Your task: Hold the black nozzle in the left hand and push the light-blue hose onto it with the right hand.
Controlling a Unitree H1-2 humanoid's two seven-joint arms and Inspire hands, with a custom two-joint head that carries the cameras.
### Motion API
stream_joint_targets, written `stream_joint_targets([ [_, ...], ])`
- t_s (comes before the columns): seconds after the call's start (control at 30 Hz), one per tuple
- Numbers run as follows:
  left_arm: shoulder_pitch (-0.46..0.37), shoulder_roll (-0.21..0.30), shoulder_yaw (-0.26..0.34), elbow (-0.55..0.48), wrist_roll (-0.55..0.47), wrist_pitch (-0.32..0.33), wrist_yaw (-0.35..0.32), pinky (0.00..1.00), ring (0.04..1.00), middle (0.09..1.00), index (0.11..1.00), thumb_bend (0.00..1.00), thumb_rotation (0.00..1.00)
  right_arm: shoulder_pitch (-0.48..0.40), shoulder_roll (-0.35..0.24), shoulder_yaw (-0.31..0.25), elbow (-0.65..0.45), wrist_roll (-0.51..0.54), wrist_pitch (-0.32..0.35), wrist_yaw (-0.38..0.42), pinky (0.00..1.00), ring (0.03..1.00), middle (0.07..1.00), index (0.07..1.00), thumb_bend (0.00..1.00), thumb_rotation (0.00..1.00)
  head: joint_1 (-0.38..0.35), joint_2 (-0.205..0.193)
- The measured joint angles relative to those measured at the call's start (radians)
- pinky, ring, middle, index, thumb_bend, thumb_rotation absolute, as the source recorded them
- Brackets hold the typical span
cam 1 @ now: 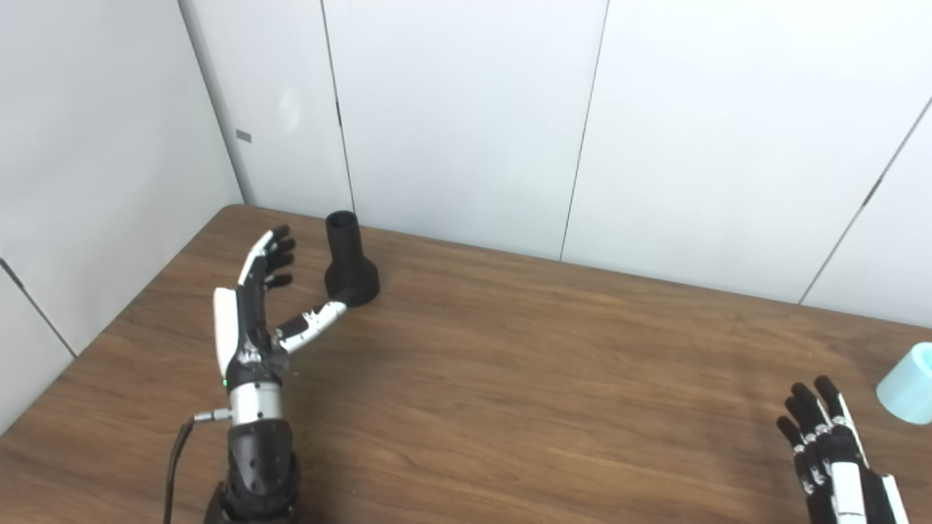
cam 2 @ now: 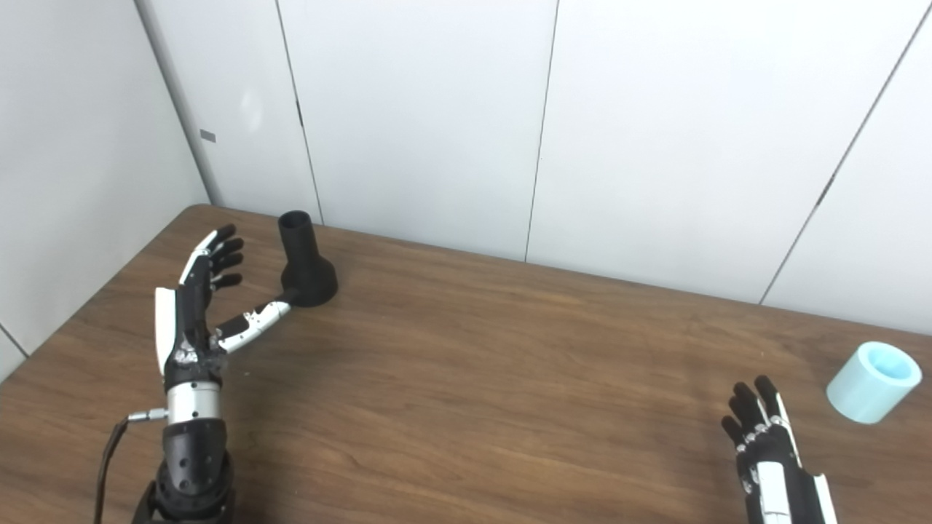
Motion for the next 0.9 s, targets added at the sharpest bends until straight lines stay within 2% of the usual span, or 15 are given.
stream_joint_targets([
  [0.17, -0.041, 0.068, 0.005, 0.074, -0.018, 0.054, -0.033, 0.94, 0.91, 0.898, 0.909, 0.87, 0.23, -0.001, 0.001, 0.0, 0.0, 0.011, 0.0, 0.001, 0.93, 0.947, 0.935, 0.972, 0.54, 0.84, -0.002, 0.003],
  [0.23, -0.063, 0.105, 0.0, 0.108, -0.015, 0.062, -0.049, 0.98, 0.94, 0.924, 0.93, 0.92, 0.26, -0.001, 0.001, 0.0, 0.0, 0.015, 0.0, 0.001, 0.92, 0.946, 0.932, 0.969, 0.55, 0.84, -0.005, 0.008],
  [0.33, -0.093, 0.155, -0.025, 0.133, -0.004, 0.101, -0.079, 1.0, 0.992, 0.988, 0.943, 0.99, 0.34, -0.002, 0.0, 0.004, 0.001, 0.003, 0.0, 0.001, 0.94, 0.958, 0.939, 0.976, 0.55, 0.87, -0.006, 0.015],
  [0.47, -0.111, 0.208, -0.096, 0.123, 0.041, 0.213, -0.149, 0.98, 1.0, 1.0, 0.957, 1.0, 0.41, -0.005, -0.002, 0.005, 0.006, -0.005, 0.0, 0.001, 0.94, 0.963, 0.942, 0.979, 0.52, 0.87, -0.009, 0.018],
  [0.6, -0.13, 0.233, -0.157, 0.127, 0.09, 0.284, -0.186, 1.0, 1.0, 1.0, 0.986, 1.0, 0.43, -0.006, -0.002, 0.004, 0.009, -0.004, -0.002, 0.001, 0.94, 0.952, 0.94, 0.983, 0.53, 0.84, -0.006, 0.017],
  [0.77, -0.177, 0.267, -0.212, 0.151, 0.155, 0.325, -0.208, 1.0, 1.0, 0.996, 0.973, 1.0, 0.48, -0.013, -0.002, 0.005, 0.016, -0.005, -0.025, 0.004, 0.95, 0.956, 0.936, 0.989, 0.53, 0.85, -0.008, 0.015],
  [0.9, -0.214, 0.287, -0.264, 0.202, 0.197, 0.396, -0.25, 1.0, 0.999, 0.97, 0.952, 1.0, 0.5, -0.016, -0.001, 0.009, 0.018, -0.021, -0.029, 0.003, 0.93, 0.947, 0.929, 0.991, 0.51, 0.89, -0.011, 0.015],
])
